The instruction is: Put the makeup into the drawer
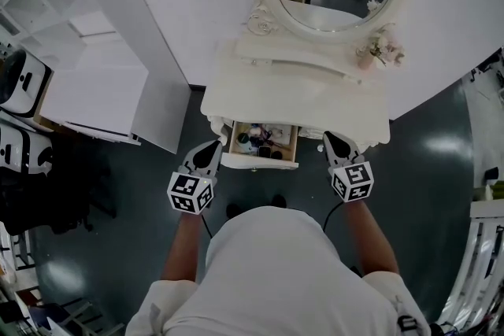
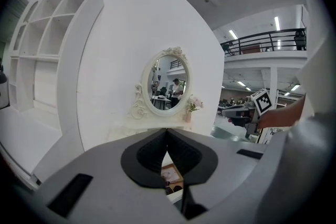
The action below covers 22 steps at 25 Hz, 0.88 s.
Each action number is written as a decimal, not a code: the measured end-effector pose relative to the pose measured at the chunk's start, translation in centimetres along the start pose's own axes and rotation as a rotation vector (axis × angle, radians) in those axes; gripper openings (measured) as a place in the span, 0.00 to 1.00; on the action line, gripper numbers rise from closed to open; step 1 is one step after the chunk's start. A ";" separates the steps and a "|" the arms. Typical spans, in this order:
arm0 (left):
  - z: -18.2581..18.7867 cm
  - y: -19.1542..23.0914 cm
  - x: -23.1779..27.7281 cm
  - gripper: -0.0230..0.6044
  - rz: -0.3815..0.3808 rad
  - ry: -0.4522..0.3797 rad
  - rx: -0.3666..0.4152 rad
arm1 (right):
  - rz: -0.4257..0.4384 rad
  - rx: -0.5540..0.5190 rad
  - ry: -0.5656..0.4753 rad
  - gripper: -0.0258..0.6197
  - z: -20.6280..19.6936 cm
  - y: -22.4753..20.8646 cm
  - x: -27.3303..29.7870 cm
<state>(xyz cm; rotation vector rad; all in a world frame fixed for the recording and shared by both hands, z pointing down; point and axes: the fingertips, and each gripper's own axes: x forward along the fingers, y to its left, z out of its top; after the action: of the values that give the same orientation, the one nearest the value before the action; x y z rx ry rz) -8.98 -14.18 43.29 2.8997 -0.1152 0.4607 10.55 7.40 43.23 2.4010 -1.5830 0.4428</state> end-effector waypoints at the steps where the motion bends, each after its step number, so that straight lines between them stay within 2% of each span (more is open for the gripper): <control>1: 0.1 0.1 0.1 0.06 0.000 -0.003 0.000 | 0.001 -0.010 -0.005 0.08 0.1 0.2 0.0; 22: 1.2 0.8 -0.2 0.06 0.007 -0.020 -0.018 | 0.027 -0.036 -0.035 0.08 2.8 1.4 0.5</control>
<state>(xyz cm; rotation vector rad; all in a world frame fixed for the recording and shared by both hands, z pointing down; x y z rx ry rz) -8.85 -15.17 42.26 2.8873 -0.1314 0.4294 9.80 5.50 40.88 2.3764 -1.6252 0.3754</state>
